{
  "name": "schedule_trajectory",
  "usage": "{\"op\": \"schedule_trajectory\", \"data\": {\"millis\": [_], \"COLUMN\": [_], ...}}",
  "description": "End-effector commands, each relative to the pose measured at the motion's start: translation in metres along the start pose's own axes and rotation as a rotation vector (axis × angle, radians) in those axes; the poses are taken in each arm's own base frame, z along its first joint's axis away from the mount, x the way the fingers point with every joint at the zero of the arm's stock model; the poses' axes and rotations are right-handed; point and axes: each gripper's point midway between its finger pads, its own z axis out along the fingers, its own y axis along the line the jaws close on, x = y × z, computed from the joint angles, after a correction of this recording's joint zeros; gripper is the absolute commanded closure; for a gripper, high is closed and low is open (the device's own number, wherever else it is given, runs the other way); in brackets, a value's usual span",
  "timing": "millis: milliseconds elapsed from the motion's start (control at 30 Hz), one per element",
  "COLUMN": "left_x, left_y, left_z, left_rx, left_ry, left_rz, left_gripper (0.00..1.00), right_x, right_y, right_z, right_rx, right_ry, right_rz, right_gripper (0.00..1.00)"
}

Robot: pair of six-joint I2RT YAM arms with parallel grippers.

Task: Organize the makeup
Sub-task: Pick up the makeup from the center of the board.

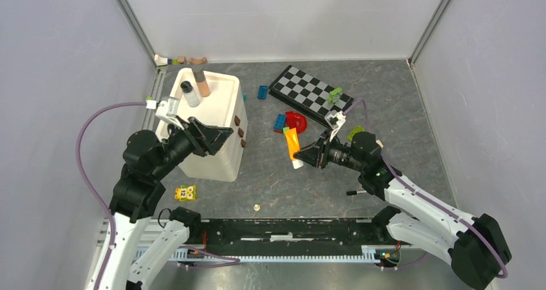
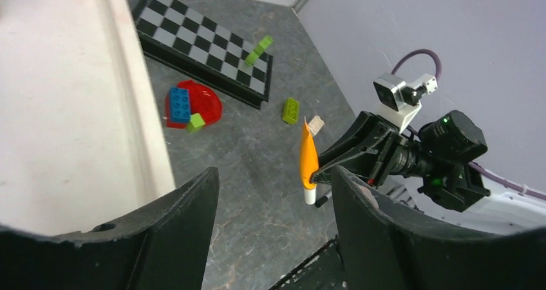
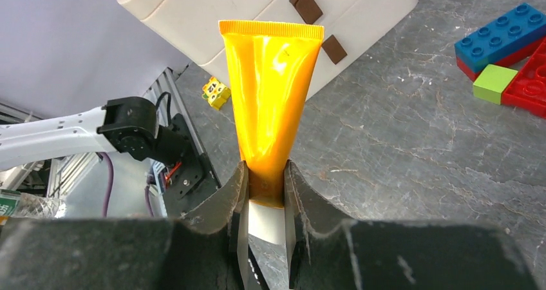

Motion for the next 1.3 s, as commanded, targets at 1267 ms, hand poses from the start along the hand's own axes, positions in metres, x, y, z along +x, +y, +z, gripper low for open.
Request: {"op": "schedule_trajectory", "data": {"millis": [1267], "left_x": [0.131], "left_y": [-0.090], "left_z": [0.119], "left_rx": [0.114], "left_ry": [0.190], "left_rz": [0.003], "left_gripper": [0.38], "right_x": [-0.027], "right_y": [0.035], "right_z": [-0.015], "right_rx": [-0.110], "right_ry": [-0.112], "right_rz": [0.007], "right_gripper": [0.85]}}
